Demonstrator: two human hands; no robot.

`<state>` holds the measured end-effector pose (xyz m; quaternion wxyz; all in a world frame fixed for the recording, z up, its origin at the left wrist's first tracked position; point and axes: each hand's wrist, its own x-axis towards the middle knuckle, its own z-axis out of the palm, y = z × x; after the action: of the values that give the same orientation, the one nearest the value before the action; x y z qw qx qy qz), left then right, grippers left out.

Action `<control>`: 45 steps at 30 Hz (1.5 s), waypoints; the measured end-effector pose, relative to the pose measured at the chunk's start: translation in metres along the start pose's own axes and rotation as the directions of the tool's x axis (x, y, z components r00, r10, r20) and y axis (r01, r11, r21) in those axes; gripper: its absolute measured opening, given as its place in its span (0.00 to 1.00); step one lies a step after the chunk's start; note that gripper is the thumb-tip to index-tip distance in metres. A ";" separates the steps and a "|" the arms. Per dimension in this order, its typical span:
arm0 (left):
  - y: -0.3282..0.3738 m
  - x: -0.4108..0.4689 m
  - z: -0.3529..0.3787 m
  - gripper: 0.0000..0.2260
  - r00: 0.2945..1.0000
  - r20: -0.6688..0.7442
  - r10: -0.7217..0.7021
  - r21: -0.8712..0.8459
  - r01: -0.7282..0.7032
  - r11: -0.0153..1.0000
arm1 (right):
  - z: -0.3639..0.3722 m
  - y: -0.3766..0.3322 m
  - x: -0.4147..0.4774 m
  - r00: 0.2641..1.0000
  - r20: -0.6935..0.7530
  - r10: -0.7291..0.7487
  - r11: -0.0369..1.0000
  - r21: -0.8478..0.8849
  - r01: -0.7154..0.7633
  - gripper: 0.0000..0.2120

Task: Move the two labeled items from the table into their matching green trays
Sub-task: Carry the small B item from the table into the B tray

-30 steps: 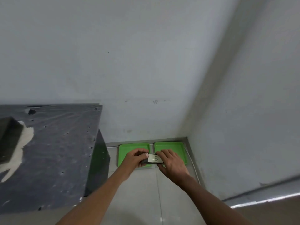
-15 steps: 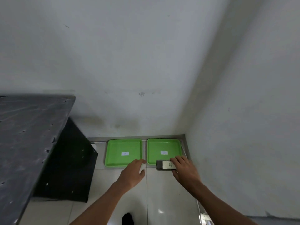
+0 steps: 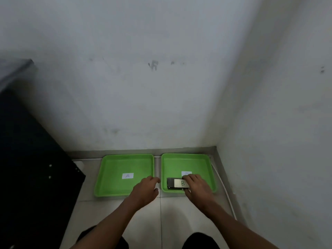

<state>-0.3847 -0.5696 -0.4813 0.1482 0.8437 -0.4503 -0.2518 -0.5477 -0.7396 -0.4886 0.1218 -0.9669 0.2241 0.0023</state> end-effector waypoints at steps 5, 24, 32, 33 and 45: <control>-0.049 0.043 0.074 0.17 1.000 -0.002 -0.011 0.004 0.011 1.000 | 0.093 0.029 0.027 1.000 -0.008 -0.006 1.000 0.012 0.006 0.18; -0.086 0.249 0.168 0.25 0.987 0.070 -0.144 0.048 0.140 0.989 | 0.216 0.172 0.193 0.990 0.108 0.090 0.994 0.049 -0.096 0.18; -0.105 0.279 0.192 0.25 0.972 0.061 -0.225 0.064 0.222 0.973 | 0.260 0.191 0.249 0.984 0.134 0.117 0.990 0.063 -0.126 0.18; -0.107 0.279 0.192 0.25 0.974 0.056 -0.221 0.068 0.217 0.974 | 0.264 0.191 0.251 0.983 0.141 0.118 0.990 0.056 -0.127 0.18; -0.102 0.263 0.157 0.24 0.975 0.106 -0.195 0.109 0.184 0.977 | 0.245 0.177 0.236 0.976 0.120 0.183 0.982 0.025 -0.188 0.26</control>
<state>-0.2794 -0.7370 -0.7364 0.0554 0.8731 -0.3874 -0.2908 -0.4002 -0.9381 -0.7814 0.1514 -0.9376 0.3058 0.0664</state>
